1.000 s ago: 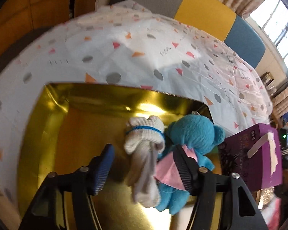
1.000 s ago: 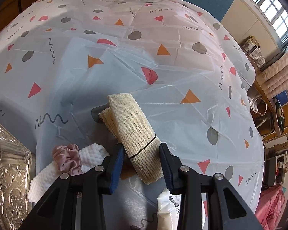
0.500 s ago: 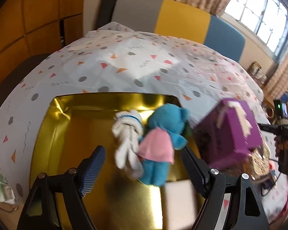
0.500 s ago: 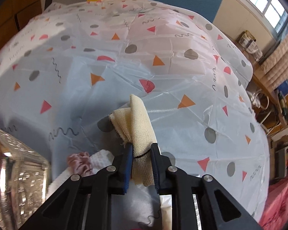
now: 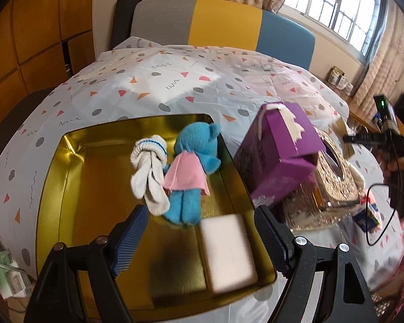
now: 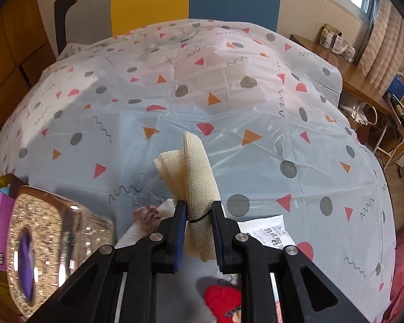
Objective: Organize soft objects
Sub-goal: 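Carry the beige cloth into the gold tray and release it with the right gripper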
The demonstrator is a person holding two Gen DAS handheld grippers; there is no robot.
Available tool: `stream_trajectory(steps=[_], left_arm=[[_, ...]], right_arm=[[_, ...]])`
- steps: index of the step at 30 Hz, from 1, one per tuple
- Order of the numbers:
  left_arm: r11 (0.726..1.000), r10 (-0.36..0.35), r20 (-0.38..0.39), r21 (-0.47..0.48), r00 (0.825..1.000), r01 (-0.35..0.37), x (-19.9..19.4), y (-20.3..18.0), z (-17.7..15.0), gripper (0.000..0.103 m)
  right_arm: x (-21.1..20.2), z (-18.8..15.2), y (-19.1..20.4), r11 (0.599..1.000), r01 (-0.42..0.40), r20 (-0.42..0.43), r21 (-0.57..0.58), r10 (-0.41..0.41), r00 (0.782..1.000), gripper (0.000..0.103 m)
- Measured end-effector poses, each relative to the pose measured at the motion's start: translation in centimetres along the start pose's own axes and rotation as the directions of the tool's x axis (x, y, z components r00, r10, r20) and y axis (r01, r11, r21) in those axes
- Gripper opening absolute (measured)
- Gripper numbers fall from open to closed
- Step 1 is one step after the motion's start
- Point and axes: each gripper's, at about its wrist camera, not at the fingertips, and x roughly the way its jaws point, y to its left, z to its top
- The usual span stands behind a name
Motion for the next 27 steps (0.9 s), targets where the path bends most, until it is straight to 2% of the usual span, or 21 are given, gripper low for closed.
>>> stream_trajectory(steps=[10, 16, 21, 27], left_arm=[[1.000, 0.005, 0.009, 0.002, 1.000, -0.005, -1.7, 1.0, -1.9, 0.082], [1.000, 0.018, 0.026, -0.012, 1.000, -0.018, -2.7, 2.0, -2.4, 0.082], [0.998, 0.052, 0.058, -0.027, 0.997, -0.051, -3.7, 3.0, -2.7, 0.086], [0.993, 0.111, 0.094, -0.056, 0.989, -0.106, -4.6, 4.5, -3.2, 0.087]], right_arm=[[-4.7, 2.9, 7.1, 0.993, -0.049, 0.111, -0.105, 0.061, 0.992, 0.017], [-8.3, 4.0, 14.1, 0.967, -0.119, 0.169, -0.225, 0.159, 0.973, 0.017], [-10.7, 2.6, 19.6, 0.924, -0.200, 0.174, -0.325, 0.266, 0.948, 0.017], [-12.7, -1.9, 25.8, 0.850, -0.310, 0.124, -0.427, 0.394, 0.910, 0.017]])
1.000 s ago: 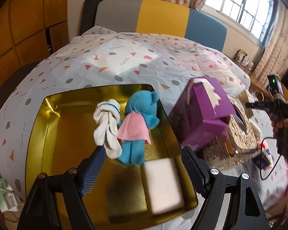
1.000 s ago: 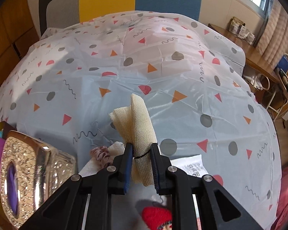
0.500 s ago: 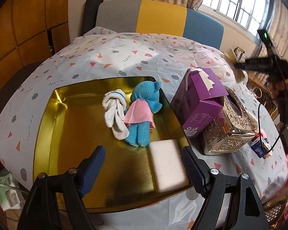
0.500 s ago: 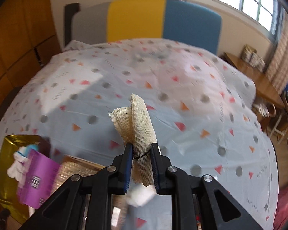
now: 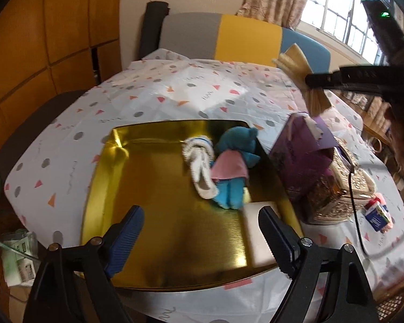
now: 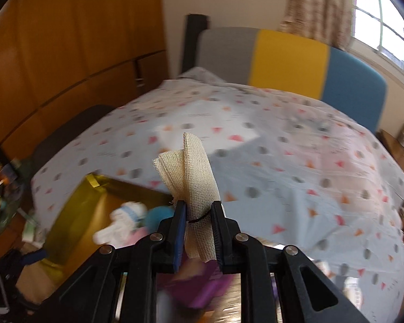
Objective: Organize soft objects
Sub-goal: 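Carry the beige cloth into the gold tray and release it with the right gripper, then move both grippers past the tissue box toward the remaining soft items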
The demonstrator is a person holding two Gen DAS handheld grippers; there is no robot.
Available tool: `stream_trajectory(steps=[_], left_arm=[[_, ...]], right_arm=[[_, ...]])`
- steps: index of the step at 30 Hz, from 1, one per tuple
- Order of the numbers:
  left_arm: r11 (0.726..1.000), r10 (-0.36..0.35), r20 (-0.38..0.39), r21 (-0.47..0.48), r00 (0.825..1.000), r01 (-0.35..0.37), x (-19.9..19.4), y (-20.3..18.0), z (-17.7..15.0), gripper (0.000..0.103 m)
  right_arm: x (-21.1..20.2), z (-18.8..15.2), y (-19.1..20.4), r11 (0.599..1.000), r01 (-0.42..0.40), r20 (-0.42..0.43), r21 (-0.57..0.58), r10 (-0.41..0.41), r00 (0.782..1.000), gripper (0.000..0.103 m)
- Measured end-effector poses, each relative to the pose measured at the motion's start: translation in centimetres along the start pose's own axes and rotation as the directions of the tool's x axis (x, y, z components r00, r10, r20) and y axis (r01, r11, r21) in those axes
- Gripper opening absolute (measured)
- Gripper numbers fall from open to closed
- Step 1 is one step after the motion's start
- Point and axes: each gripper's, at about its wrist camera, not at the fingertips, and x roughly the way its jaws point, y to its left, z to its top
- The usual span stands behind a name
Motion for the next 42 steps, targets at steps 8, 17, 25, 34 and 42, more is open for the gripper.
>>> stream_trajectory(steps=[8, 17, 25, 34, 42], left_arm=[[0.996, 0.077, 0.049, -0.059, 0.996, -0.074, -0.9, 2.6, -0.4, 0.096], [0.990, 0.104, 0.045, -0.096, 0.994, -0.100, -0.8, 4.3, -0.8, 0.097], [0.988, 0.121, 0.039, -0.107, 0.992, -0.116, -0.7, 4.7, -1.0, 0.097], [0.989, 0.124, 0.043, -0.090, 0.991, -0.119, -0.8, 4.4, -0.9, 0.097], [0.990, 0.122, 0.046, -0.083, 0.991, -0.118, -1.0, 4.1, -0.9, 0.097]], right_arm=[[1.8, -4.6, 7.3, 0.990, -0.135, -0.072, -0.046, 0.132, 0.989, 0.017], [5.3, -9.9, 10.0, 0.979, -0.203, -0.193, 0.025, 0.204, 0.960, 0.018], [7.4, -11.4, 10.8, 0.982, -0.187, -0.252, 0.034, 0.190, 0.949, 0.022], [6.5, -11.5, 10.8, 0.982, -0.185, -0.238, 0.019, 0.185, 0.954, 0.033], [5.3, -11.7, 9.8, 0.989, -0.144, -0.212, 0.020, 0.145, 0.966, 0.034]])
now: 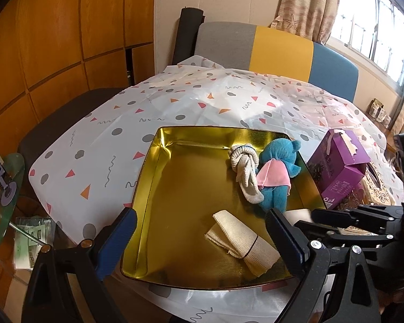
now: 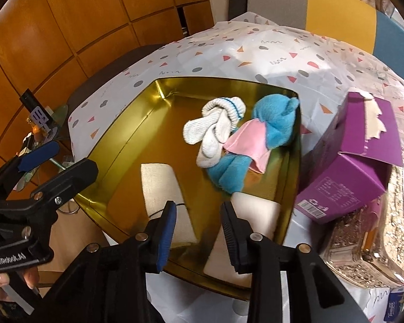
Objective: Organize soft objects
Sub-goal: 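Move both grippers past the tissue box toward the remaining soft items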
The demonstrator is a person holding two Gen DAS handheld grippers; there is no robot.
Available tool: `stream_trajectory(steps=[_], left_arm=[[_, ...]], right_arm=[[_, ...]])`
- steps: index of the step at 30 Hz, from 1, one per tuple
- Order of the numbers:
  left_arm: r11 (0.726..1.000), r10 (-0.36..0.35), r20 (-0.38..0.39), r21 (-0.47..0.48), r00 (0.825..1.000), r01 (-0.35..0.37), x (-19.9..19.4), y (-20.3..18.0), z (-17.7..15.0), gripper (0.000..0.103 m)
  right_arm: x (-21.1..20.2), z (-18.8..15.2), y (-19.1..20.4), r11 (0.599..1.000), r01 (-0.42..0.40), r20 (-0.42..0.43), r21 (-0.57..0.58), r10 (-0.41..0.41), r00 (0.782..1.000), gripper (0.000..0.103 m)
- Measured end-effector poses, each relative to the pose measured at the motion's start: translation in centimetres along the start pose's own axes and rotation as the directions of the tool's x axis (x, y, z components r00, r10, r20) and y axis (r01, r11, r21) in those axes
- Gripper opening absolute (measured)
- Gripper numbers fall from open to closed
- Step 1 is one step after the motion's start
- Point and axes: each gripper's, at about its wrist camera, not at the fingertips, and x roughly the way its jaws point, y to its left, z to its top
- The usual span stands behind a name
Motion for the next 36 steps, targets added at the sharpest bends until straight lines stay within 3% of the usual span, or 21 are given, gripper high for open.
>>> stream_trajectory(steps=[10, 18, 23, 32, 36], left_arm=[[0.999, -0.017, 0.004, 0.032, 1.000, 0.017, -0.3, -1.2, 0.3, 0.097], [0.998, -0.018, 0.008, 0.067, 1.000, 0.018, -0.5, -2.3, 0.6, 0.097], [0.996, -0.025, 0.007, 0.090, 1.000, 0.024, -0.6, -3.2, 0.6, 0.097], [0.989, -0.045, 0.022, 0.142, 0.999, 0.042, -1.1, -5.3, 1.1, 0.097], [0.983, -0.061, 0.032, 0.176, 0.998, 0.054, -1.5, -6.5, 1.4, 0.097]], right_arm=[[-5.1, -0.3, -1.6, 0.993, 0.116, 0.125, -0.014, -0.114, 0.986, 0.034], [-9.8, -0.4, -5.8, 0.980, 0.186, 0.217, 0.065, -0.196, 0.956, 0.035], [-11.7, -1.2, -9.2, 0.961, 0.241, 0.232, 0.135, -0.267, 0.936, 0.035], [-15.1, -3.9, -16.8, 0.889, 0.349, 0.213, 0.295, -0.418, 0.883, 0.039], [-16.4, -5.7, -21.2, 0.828, 0.400, 0.188, 0.394, -0.499, 0.846, 0.039]])
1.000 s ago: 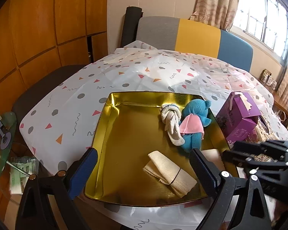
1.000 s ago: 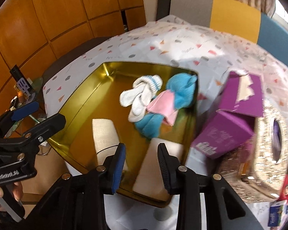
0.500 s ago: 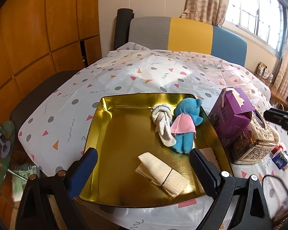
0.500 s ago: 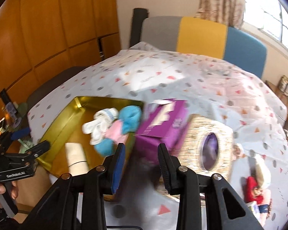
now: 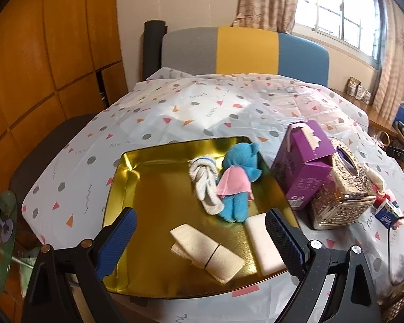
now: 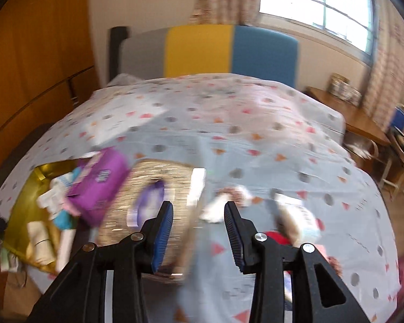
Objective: Organize soft objects
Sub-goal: 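Move both grippers past the tissue box toward the remaining soft items, then grasp the white towel with scrunchie with the left gripper while the right gripper grasps the wipes packet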
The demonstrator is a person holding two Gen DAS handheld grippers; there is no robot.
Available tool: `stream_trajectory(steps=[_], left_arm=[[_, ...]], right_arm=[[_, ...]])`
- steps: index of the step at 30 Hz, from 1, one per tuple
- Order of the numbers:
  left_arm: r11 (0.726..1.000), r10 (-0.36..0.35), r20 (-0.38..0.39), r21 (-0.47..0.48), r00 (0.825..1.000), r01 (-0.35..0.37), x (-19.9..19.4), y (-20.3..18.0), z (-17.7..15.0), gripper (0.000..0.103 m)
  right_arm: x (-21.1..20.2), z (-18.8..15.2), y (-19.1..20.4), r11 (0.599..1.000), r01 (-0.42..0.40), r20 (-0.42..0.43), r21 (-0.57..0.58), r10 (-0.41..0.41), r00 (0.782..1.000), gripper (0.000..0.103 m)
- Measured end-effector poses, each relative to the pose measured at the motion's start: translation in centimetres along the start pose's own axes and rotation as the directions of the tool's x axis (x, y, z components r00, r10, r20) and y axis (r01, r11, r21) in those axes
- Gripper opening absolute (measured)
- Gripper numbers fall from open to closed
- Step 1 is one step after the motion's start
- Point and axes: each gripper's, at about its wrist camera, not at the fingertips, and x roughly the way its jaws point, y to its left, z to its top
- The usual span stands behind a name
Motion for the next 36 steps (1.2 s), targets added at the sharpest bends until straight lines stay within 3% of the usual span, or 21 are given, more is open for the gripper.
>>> stream_trajectory(steps=[4, 6, 11, 13, 15, 21, 24, 29, 31, 36], left_arm=[[0.999, -0.018, 0.022, 0.037, 1.000, 0.017, -0.4, -1.5, 0.9, 0.097], [0.996, -0.060, 0.041, 0.064, 0.997, 0.058, -0.8, -2.6, 1.8, 0.097], [0.974, -0.175, 0.063, 0.157, 0.983, 0.164, -1.7, -6.1, 4.5, 0.096], [0.952, -0.242, 0.058, 0.209, 0.969, 0.225, -2.1, -8.5, 5.8, 0.096], [0.918, -0.318, 0.027, 0.260, 0.948, 0.301, -2.0, -11.3, 7.2, 0.091], [0.816, -0.418, -0.108, 0.392, 0.902, 0.425, 0.1, -21.4, 10.5, 0.082], [0.779, -0.404, -0.190, 0.441, 0.895, 0.445, 2.4, -26.6, 11.5, 0.076], [0.743, -0.337, -0.324, 0.485, 0.884, 0.461, 7.6, -33.6, 11.6, 0.065], [0.738, -0.303, -0.370, 0.491, 0.878, 0.462, 9.8, -35.8, 11.5, 0.060], [0.736, -0.219, -0.447, 0.508, 0.867, 0.448, 14.3, -39.6, 11.0, 0.059]], right_arm=[[1.2, -0.6, -4.8, 0.989, 0.106, 0.000, 0.099, -0.106, 0.994, 0.039], [2.2, -1.4, -7.3, 0.974, 0.169, -0.010, 0.148, -0.169, 0.986, 0.040], [4.0, -4.3, -13.6, 0.903, 0.258, -0.075, 0.343, -0.248, 0.966, 0.040], [4.4, -4.9, -15.5, 0.871, 0.280, -0.127, 0.404, -0.250, 0.960, 0.040], [4.1, -5.2, -16.7, 0.846, 0.265, -0.123, 0.463, -0.234, 0.964, 0.040], [3.6, -5.8, -17.2, 0.827, 0.230, -0.134, 0.513, -0.188, 0.973, 0.040], [3.7, -5.8, -17.2, 0.829, 0.227, -0.136, 0.511, -0.183, 0.974, 0.040], [3.4, -6.0, -18.2, 0.801, 0.206, -0.127, 0.562, -0.163, 0.978, 0.040], [3.4, -6.3, -18.7, 0.783, 0.196, -0.131, 0.591, -0.147, 0.981, 0.040], [3.3, -6.6, -19.5, 0.754, 0.167, -0.127, 0.635, -0.112, 0.986, 0.040]])
